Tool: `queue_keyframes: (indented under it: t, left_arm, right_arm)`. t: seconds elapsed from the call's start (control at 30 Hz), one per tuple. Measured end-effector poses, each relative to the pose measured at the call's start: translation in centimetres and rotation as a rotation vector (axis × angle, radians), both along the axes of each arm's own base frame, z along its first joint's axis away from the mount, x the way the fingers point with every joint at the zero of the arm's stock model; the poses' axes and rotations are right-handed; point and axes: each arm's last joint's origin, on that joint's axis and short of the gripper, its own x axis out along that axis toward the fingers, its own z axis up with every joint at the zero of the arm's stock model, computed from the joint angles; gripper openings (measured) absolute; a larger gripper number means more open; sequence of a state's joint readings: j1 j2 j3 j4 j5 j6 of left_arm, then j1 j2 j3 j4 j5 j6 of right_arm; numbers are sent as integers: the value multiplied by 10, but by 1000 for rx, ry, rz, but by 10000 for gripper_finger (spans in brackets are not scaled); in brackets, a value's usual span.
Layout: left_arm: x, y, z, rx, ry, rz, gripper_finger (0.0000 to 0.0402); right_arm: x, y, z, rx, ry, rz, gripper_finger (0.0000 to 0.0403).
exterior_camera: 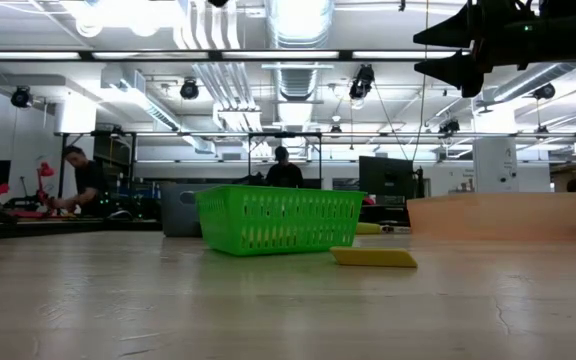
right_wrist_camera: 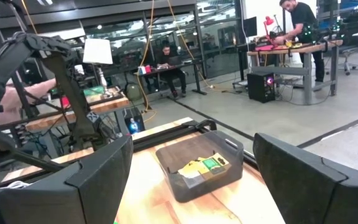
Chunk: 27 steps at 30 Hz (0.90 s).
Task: Pick & Place School Supplies
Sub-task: Put the yellow eraser into the green bin
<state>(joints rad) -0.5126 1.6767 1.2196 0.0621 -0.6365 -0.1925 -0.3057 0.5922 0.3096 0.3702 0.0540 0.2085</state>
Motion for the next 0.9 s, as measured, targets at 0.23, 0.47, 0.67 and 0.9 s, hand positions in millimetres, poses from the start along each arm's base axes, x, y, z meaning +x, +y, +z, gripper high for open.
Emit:
queue_keyframes:
  t: [0.23, 0.47, 0.67, 0.9]
  left_arm:
    - [-41, 17, 13, -60, -176, -216, 149]
    - [-106, 60, -15, -95, -347, -335, 149]
    - [-152, 85, -24, -83, -415, -403, 149]
    - [-192, 105, -37, -80, -474, -410, 149]
  right_arm:
    - [0, 0, 0, 0, 0, 1, 327]
    - [0, 0, -1, 2, 8, 1, 327]
    - [0, 0, -1, 3, 8, 0, 327]
    - [0, 0, -1, 3, 8, 0, 327]
